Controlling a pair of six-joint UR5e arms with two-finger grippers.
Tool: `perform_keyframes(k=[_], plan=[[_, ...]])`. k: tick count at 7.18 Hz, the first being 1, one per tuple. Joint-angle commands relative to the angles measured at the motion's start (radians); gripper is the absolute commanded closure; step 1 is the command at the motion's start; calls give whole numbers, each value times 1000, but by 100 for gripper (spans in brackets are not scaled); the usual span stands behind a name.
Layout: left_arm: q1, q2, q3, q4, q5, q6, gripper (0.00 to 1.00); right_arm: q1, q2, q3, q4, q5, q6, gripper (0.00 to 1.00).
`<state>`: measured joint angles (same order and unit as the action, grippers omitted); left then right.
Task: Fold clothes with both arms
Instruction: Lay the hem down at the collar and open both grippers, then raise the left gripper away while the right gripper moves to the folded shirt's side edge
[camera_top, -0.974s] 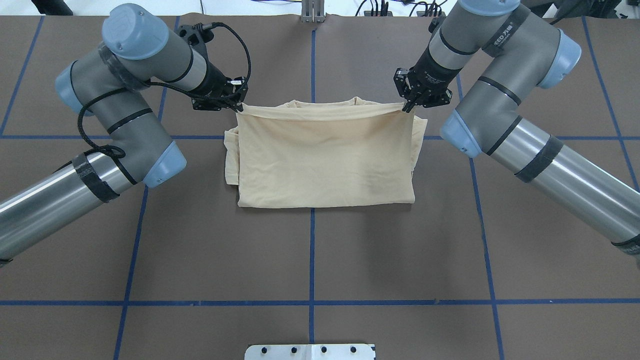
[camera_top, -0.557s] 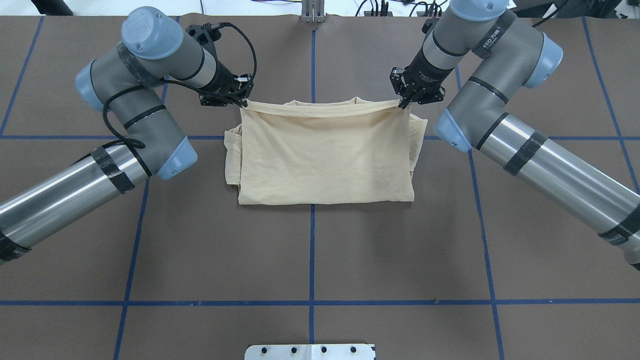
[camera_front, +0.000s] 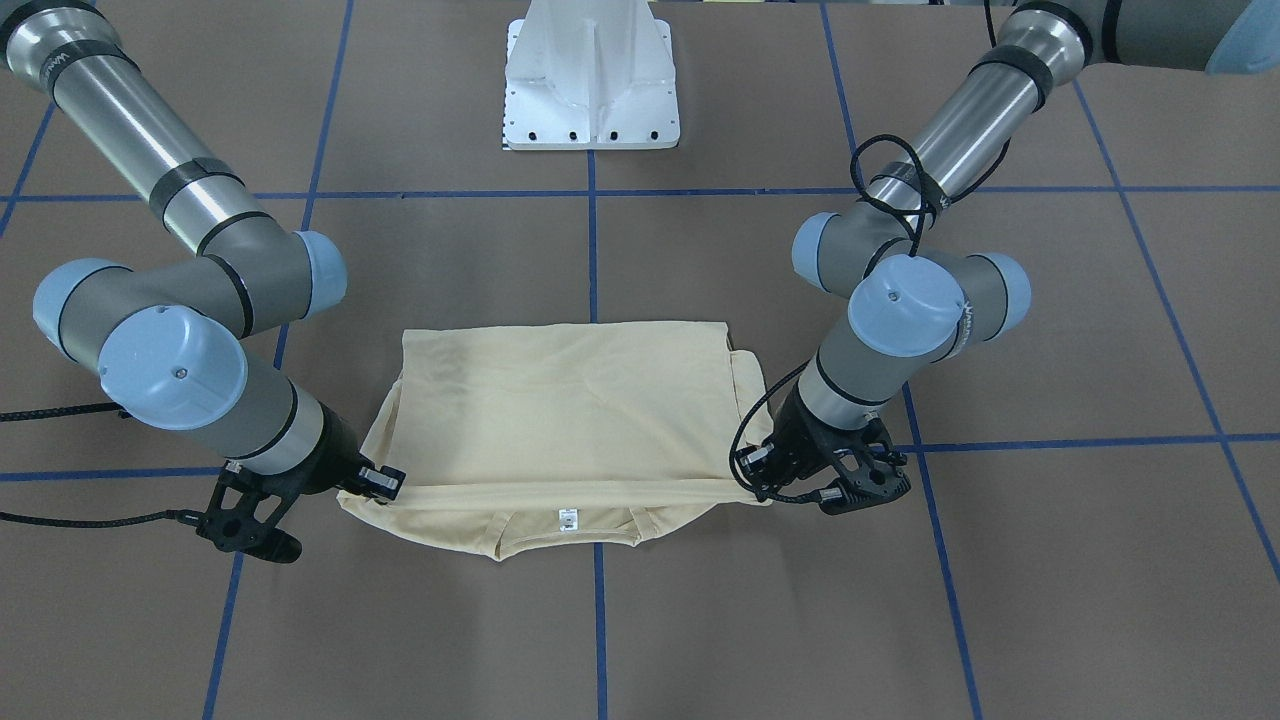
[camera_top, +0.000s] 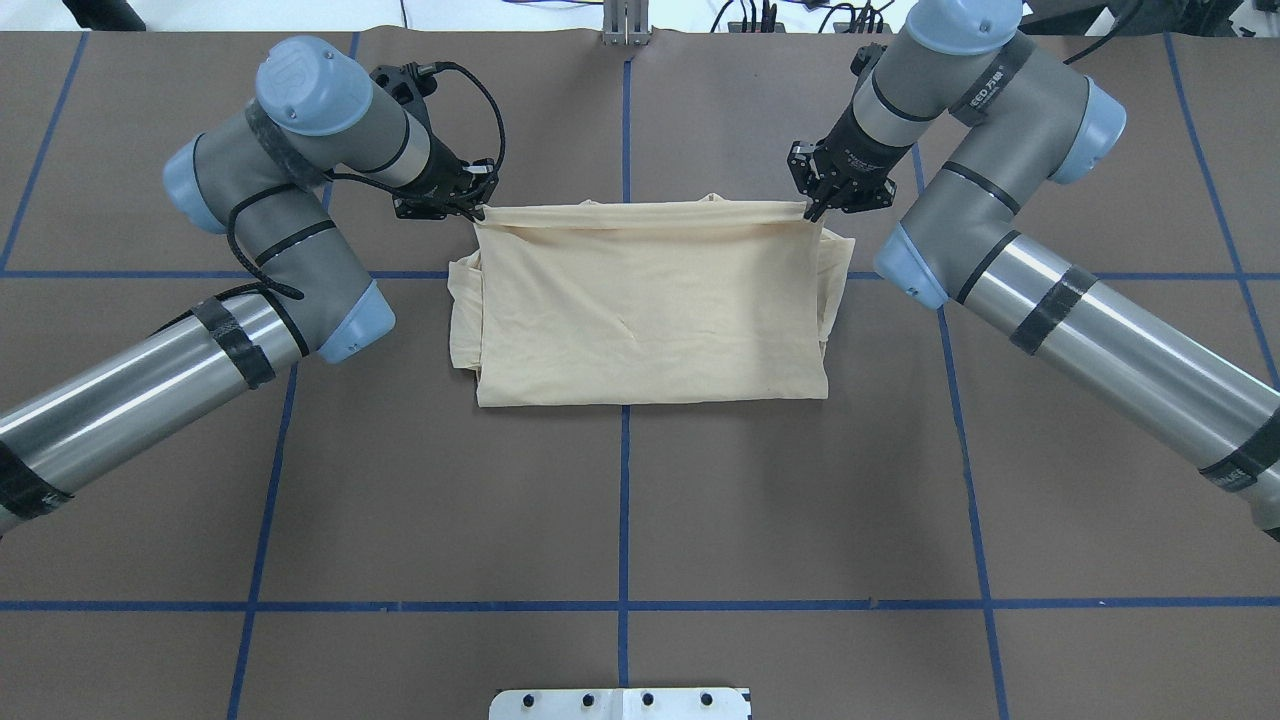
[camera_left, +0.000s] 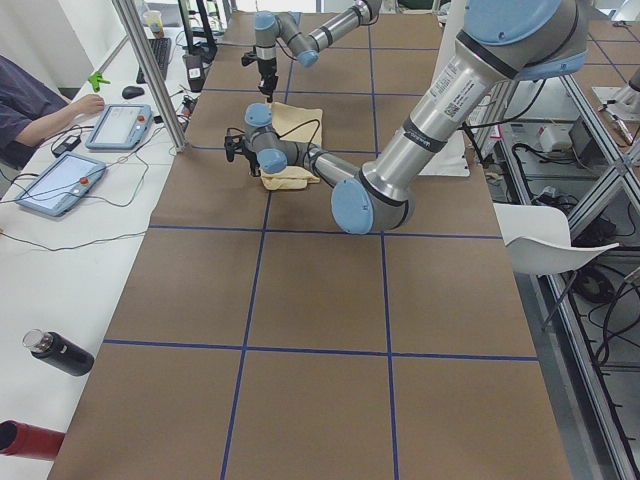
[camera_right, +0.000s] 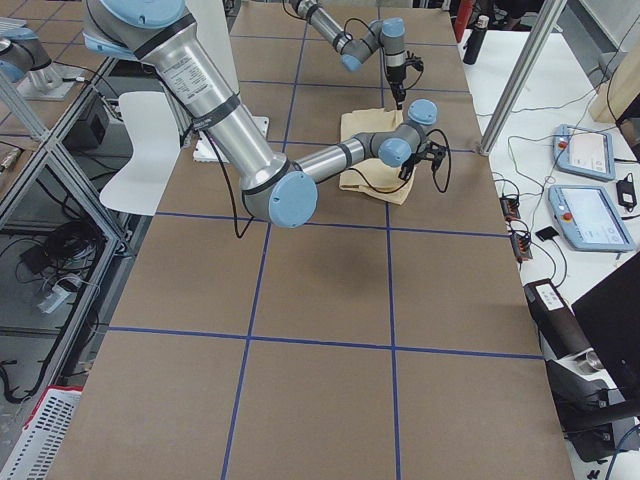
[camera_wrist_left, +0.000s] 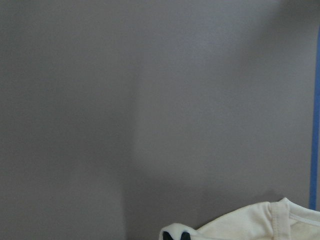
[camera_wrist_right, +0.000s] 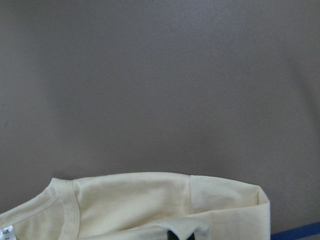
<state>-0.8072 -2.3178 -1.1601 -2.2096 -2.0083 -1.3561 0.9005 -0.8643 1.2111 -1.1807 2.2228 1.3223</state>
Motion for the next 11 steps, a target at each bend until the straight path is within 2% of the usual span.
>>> perform_keyframes(k=[1, 2, 3, 4, 5, 6, 8, 11], plan=[[0, -9, -4, -1, -1, -1, 100, 0, 8, 1, 1, 0, 1, 100], [0, -12, -12, -2, -1, 0, 100, -2, 10, 1, 3, 1, 1, 100], [-1, -11, -16, -2, -3, 2, 92, -5, 11, 4, 4, 1, 1, 100], [-1, -9, -16, -15, -3, 0, 50, -5, 11, 5, 4, 1, 1, 100], [-1, -8, -21, -13, -3, 2, 4, -8, 10, 5, 4, -2, 0, 26], [-6, -2, -59, -4, -6, 2, 1, -8, 5, 5, 6, -3, 1, 1], [-24, 17, -128, 31, -9, 2, 1, 12, -27, 36, 19, 21, -52, 0], [-30, 31, -205, 100, -9, 0, 1, -32, -224, 288, 35, 35, -34, 0]])
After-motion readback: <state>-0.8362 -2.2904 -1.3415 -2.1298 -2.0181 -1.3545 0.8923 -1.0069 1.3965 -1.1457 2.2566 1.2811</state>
